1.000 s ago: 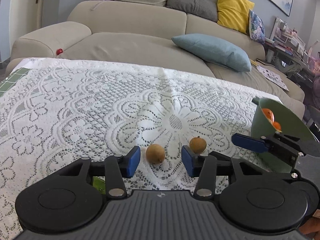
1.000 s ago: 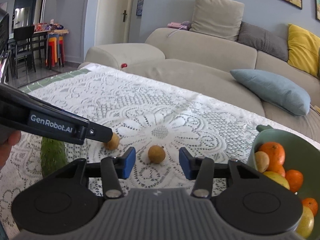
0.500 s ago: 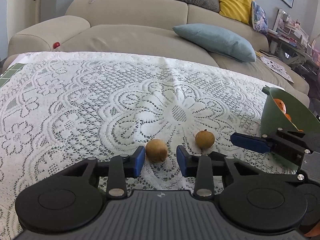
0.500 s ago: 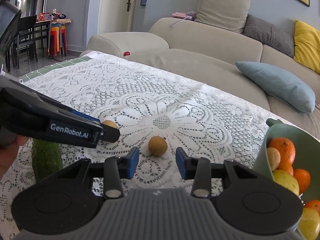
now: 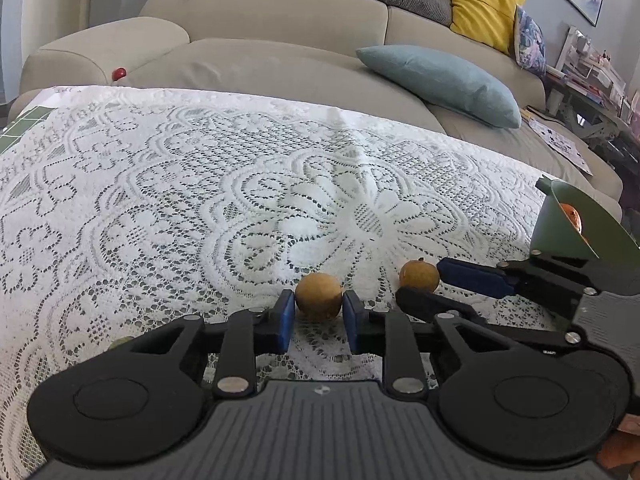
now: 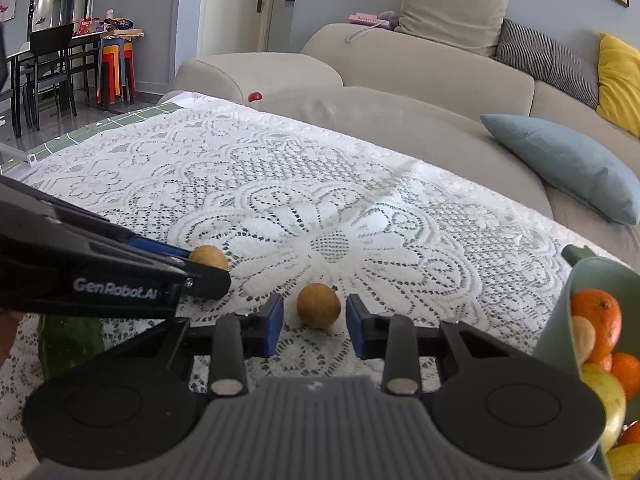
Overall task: Organize fruits
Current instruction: 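Grasp a small brown fruit with the left tool while the right tool grasps another, then carry the brown fruit with the left tool while the right tool carries its fruit over the colander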
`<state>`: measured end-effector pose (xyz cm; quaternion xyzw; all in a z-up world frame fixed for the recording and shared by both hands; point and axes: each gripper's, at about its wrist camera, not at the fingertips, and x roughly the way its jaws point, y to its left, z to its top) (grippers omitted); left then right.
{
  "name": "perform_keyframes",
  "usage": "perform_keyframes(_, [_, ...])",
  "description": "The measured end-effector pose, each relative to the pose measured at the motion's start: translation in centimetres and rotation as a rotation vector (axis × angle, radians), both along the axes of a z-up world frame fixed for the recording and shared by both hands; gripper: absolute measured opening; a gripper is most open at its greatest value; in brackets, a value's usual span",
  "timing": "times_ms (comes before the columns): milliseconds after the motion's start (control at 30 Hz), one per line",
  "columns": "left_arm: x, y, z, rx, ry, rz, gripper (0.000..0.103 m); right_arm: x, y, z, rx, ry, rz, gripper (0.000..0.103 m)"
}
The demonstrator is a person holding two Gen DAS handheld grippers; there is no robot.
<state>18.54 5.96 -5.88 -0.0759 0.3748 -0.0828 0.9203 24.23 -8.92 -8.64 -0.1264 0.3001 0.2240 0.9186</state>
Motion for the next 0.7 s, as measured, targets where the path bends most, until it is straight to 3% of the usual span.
perform_keyframes(200, [-0.1,-0.1,0.1,0.003,-0.003,0.003,0.028,0.6,0.0,-0.3,0.012,0.023,-0.014,0.021])
perform_keyframes(700, [-1.2,0.1,1.6,-0.031,-0.074,0.033,0.028,-1.3,-1.3,0.9,0.023,-0.039,-0.061,0.021])
